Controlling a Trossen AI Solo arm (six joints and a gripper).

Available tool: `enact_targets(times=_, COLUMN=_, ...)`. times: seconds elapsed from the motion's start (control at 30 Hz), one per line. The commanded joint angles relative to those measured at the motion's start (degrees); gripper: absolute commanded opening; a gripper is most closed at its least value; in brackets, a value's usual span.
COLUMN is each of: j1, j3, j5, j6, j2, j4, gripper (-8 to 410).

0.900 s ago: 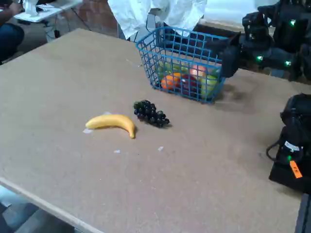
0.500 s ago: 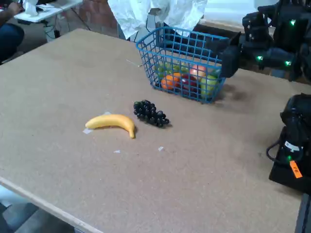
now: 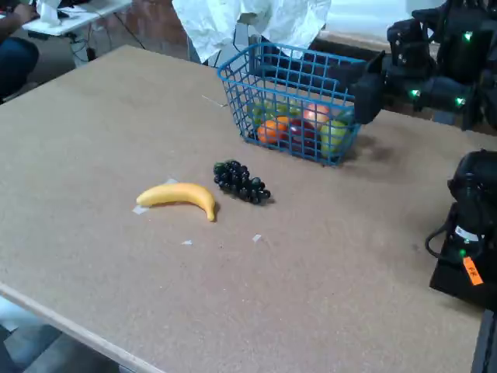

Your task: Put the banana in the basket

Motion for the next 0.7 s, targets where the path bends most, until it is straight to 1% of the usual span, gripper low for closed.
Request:
enact_targets(times=0.0, j1=0.0, j3=0.0, j5=0.0, j6=-0.1, j2=0.0, j4=0.3, gripper=0)
enact_targets(times=0.13, j1=0.0, j3=0.0, j5=-0.1, j6=0.4, j2=0.0, j4=0.3, gripper=0)
enact_targets(times=0.27, j1=0.0, j3=0.0, j5=-0.1, j6=3.3, j2=0.0, j4=0.4, gripper=0)
enact_targets(times=0.47, j1=0.0, j3=0.0, j5=-0.1, j6=3.2, j2=0.0, j4=2.0, gripper=0)
enact_targets(times=0.67, j1=0.0, j3=0.2, j5=-0.1, j6=3.2, j2=0.3, j4=2.1, gripper=0)
